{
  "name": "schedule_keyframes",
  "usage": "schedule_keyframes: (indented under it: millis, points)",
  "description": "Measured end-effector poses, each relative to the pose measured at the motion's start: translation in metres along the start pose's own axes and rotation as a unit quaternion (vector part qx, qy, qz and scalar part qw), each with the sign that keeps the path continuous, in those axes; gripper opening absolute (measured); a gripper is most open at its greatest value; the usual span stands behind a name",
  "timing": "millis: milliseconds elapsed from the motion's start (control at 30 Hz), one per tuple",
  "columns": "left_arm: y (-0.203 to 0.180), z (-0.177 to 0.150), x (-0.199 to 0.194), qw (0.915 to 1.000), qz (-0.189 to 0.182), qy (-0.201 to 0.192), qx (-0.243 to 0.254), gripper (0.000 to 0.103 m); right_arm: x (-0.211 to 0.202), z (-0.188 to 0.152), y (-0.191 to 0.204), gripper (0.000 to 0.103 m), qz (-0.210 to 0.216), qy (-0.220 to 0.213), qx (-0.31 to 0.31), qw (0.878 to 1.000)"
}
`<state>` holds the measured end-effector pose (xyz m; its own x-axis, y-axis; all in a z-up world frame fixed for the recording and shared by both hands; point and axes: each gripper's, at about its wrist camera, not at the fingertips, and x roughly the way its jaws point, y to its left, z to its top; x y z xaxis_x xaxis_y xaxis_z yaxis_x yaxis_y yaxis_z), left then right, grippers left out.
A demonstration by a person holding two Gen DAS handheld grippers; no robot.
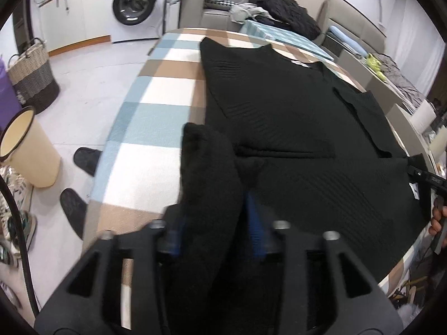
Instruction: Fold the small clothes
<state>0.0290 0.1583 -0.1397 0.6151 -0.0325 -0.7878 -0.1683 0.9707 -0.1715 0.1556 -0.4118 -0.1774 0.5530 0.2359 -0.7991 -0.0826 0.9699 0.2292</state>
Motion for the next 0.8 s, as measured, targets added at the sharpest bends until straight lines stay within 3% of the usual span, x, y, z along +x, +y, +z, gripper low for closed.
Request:
schedule_keyframes:
  millis: [33,333,600,800]
  points:
    - [0.002,-0.001,-0.003,1.0000,0.003,-0.002,-0.006,0.051,-0.005,0.000,-0.004,0.039,0.002,-0.002,0.007,1.000]
    - [0.019,-0.034,-0.036,0.9991,0.010,0.010,-0.040,0.053,-0.067,-0.047,-0.034,0.054,0.018,-0.004,0.040,0.999]
    - [0.010,-0.060,-0.050,0.9992,0.008,0.026,-0.029,0.053,-0.078,-0.081,-0.040,0.054,0.048,0.012,0.048,0.998]
    - [-0.003,-0.064,-0.077,0.9990,-0.033,0.009,-0.030,0.053,-0.100,-0.086,-0.013,0.054,0.102,-0.011,-0.007,0.995]
